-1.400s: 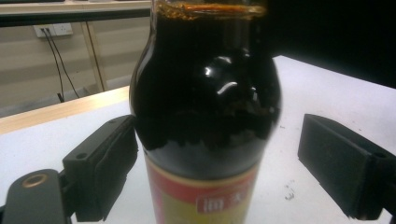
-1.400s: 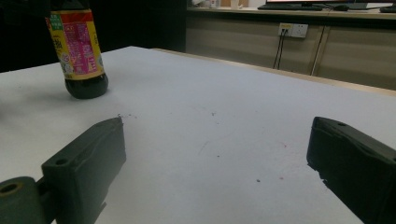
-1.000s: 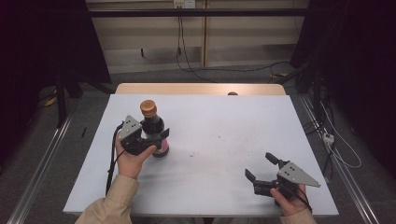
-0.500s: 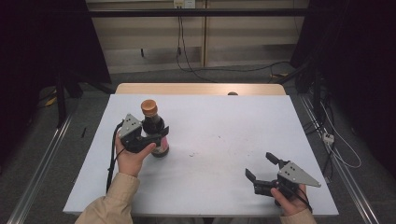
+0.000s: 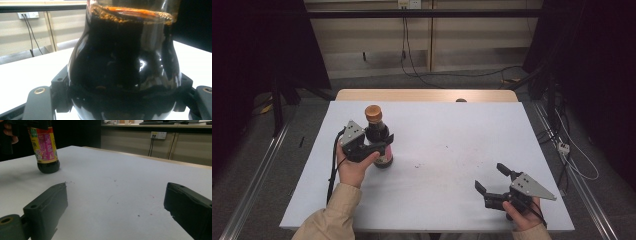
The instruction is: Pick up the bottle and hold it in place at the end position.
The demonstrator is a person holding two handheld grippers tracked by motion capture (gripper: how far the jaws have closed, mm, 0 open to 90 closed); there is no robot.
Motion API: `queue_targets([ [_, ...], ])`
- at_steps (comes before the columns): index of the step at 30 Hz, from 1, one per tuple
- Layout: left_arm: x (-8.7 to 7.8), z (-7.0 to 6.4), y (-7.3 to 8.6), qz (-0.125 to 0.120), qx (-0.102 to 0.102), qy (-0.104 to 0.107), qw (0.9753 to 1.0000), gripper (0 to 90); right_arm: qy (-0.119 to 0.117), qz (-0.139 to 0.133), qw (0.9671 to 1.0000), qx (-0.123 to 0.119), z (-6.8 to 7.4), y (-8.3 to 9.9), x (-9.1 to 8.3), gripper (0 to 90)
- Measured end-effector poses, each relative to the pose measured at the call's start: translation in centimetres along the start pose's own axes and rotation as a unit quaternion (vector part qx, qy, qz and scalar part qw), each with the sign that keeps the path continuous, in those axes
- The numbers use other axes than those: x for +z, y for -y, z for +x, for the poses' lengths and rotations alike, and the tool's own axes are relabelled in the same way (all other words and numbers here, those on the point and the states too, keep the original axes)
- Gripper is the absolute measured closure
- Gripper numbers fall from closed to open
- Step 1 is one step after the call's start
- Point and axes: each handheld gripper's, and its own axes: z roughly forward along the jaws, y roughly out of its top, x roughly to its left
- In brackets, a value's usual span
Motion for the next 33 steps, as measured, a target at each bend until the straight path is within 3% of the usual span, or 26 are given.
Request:
queue_targets([
  [2,0.2,0.0,-0.2,0.003,0.005,0.001,1.0000,25.7,0.002,-0.001,1.0000,0.001,0.0,0.0,-0.1,4.3],
  [3,0.3,-0.2,-0.3,0.003,-0.003,0.002,1.0000,25.7,0.002,-0.002,1.0000,0.003,-0.1,0.0,-0.1,4.3],
  [4,0.4,-0.2,-0.4,0.004,0.008,0.007,0.9999,25.7,0.003,-0.003,1.0000,0.004,-0.1,0.0,-0.1,4.3],
  [6,0.7,-0.6,-0.5,0.002,-0.001,0.012,0.9999,25.6,0.006,-0.005,0.9999,0.007,-0.2,0.0,-0.2,4.1],
  [13,1.9,-1.6,-0.9,0.004,0.013,0.034,0.9993,25.6,0.004,-0.005,1.0000,0.002,-0.3,0.0,-0.2,4.0],
  [19,2.8,-2.2,-1.5,-0.001,0.004,0.045,0.9990,25.6,0.003,-0.006,1.0000,0.002,-0.3,0.0,-0.3,4.0],
  [20,2.9,-2.2,-1.6,-0.002,0.011,0.047,0.9988,25.6,0.003,-0.006,1.0000,0.002,-0.3,0.0,-0.3,4.0],
  [26,3.6,-2.7,-2.2,-0.001,0.005,0.058,0.9983,25.6,0.002,-0.004,1.0000,0.002,-0.2,0.0,-0.2,4.0],
  [33,4.6,-3.4,-3.0,0.001,0.011,0.069,0.9975,25.5,0.003,-0.002,1.0000,0.002,-0.2,0.0,-0.2,4.0],
])
